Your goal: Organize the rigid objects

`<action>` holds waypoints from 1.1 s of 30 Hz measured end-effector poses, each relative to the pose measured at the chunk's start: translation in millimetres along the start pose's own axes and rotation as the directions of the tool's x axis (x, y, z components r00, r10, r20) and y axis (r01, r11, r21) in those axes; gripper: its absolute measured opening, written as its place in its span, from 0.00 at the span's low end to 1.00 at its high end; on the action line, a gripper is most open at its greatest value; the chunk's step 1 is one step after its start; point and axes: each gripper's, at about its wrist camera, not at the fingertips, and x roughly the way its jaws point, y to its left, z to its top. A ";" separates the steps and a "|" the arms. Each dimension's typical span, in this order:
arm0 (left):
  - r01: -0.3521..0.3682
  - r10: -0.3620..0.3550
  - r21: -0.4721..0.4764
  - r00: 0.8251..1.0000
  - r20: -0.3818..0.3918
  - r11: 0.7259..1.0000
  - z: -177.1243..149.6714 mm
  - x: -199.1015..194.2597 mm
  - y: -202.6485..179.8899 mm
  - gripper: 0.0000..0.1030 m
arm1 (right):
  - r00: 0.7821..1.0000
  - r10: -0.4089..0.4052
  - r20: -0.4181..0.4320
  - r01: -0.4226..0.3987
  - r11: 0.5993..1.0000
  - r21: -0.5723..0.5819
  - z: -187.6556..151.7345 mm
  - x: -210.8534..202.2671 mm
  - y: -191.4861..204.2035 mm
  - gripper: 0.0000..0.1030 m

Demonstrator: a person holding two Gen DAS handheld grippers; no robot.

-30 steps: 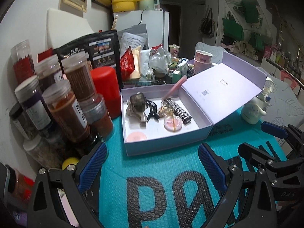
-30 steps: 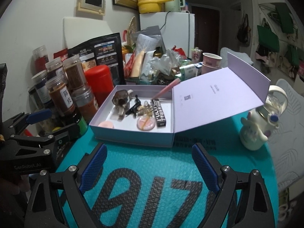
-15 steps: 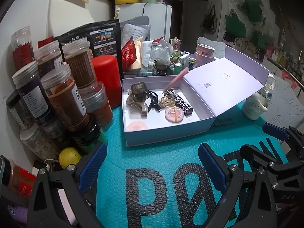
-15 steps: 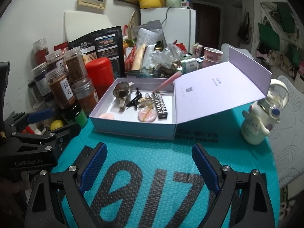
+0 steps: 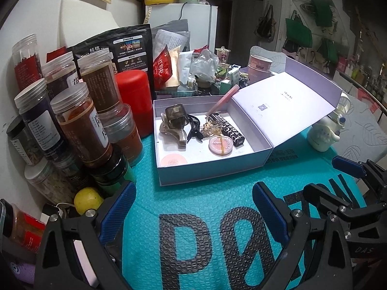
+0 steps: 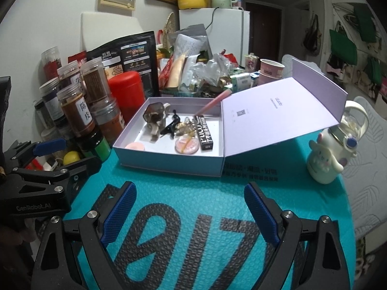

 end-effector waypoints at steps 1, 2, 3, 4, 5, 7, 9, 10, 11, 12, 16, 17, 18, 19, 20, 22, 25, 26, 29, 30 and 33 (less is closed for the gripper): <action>0.002 -0.002 0.001 1.000 0.000 1.000 0.1 0.3 -0.6 0.96 | 1.000 -0.001 0.001 0.001 1.000 0.001 -0.2 0.1 0.1 0.89; 0.004 -0.004 0.002 1.000 0.000 1.000 0.3 0.6 -1.2 0.96 | 1.000 -0.002 0.000 0.002 1.000 0.001 -0.7 0.5 -1.1 0.89; 0.007 -0.007 0.004 1.000 -0.001 1.000 0.6 1.1 -2.3 0.96 | 1.000 -0.002 0.001 0.002 1.000 0.002 -1.1 0.5 -1.8 0.89; 0.009 -0.009 0.004 1.000 -0.002 1.000 0.9 1.7 -2.8 0.96 | 1.000 -0.003 0.000 0.003 1.000 0.003 -1.1 0.6 -2.7 0.89; 0.011 -0.011 0.003 1.000 -0.006 1.000 1.3 3.0 -3.3 0.96 | 1.000 -0.005 0.000 0.005 1.000 0.005 -1.7 0.6 -3.7 0.89; 0.017 -0.017 -0.004 1.000 -0.009 1.000 0.8 4.1 -3.9 0.96 | 1.000 -0.007 -0.001 0.007 1.000 0.006 -2.0 0.3 -4.5 0.89; 0.018 -0.018 -0.002 1.000 -0.011 1.000 1.1 5.2 -4.7 0.96 | 1.000 -0.011 -0.002 0.011 1.000 0.007 -2.9 -0.2 -6.1 0.89; 0.018 -0.018 -0.001 1.000 -0.012 1.000 1.3 5.6 -5.2 0.96 | 1.000 -0.013 -0.003 0.013 1.000 0.008 -2.4 -0.1 -6.4 0.89; 0.018 -0.018 0.000 1.000 -0.012 1.000 1.4 6.2 -5.2 0.96 | 1.000 -0.014 -0.004 0.014 1.000 0.010 -2.7 -0.2 -7.2 0.89; 0.017 -0.017 0.002 1.000 -0.014 1.000 1.6 6.8 -5.6 0.96 | 1.000 -0.015 -0.006 0.015 1.000 0.013 -2.6 -0.1 -8.1 0.89; 0.017 -0.016 0.003 1.000 -0.016 1.000 2.6 8.7 -6.3 0.96 | 1.000 -0.017 -0.009 0.018 1.000 0.016 -2.5 0.4 -10.0 0.89; 0.016 -0.016 0.003 1.000 -0.017 1.000 2.6 8.9 -6.5 0.96 | 1.000 -0.018 -0.009 0.018 1.000 0.016 -2.3 0.3 -10.4 0.89; 0.015 -0.015 0.004 1.000 -0.017 1.000 3.1 9.7 -6.3 0.96 | 1.000 -0.017 -0.010 0.018 1.000 0.017 -2.7 0.2 -10.8 0.89; 0.009 -0.009 0.006 1.000 -0.016 1.000 3.0 9.6 -6.8 0.96 | 1.000 -0.017 -0.009 0.018 1.000 0.016 -2.1 0.7 -10.0 0.89; 0.003 -0.002 0.008 1.000 -0.016 1.000 2.8 9.5 -7.3 0.96 | 1.000 -0.016 -0.009 0.017 1.000 0.016 -2.5 0.7 -10.5 0.89; -0.002 0.002 0.014 1.000 -0.017 1.000 2.7 10.3 -8.8 0.96 | 1.000 -0.020 -0.012 0.020 1.000 0.017 -2.2 1.1 -9.7 0.89; 0.002 -0.001 0.013 1.000 -0.020 1.000 2.3 10.3 -9.4 0.96 | 1.000 -0.016 -0.013 0.017 1.000 0.023 -2.5 1.7 -11.1 0.89; 0.002 -0.002 0.013 1.000 -0.021 1.000 2.3 10.6 -9.5 0.96 | 1.000 -0.015 -0.013 0.015 1.000 0.024 -3.1 1.4 -12.1 0.89; 0.001 -0.001 0.017 1.000 -0.021 1.000 2.3 10.4 -11.2 0.96 | 1.000 -0.018 -0.013 0.019 1.000 0.024 -2.8 2.1 -12.1 0.89; 0.002 -0.001 0.019 1.000 -0.021 1.000 2.5 10.3 -11.9 0.96 | 1.000 -0.019 -0.013 0.019 1.000 0.024 -2.9 1.9 -12.5 0.89; 0.002 -0.002 0.021 1.000 -0.017 1.000 2.5 9.8 -13.1 0.96 | 1.000 -0.020 -0.012 0.020 0.999 0.027 -3.1 1.2 -13.2 0.89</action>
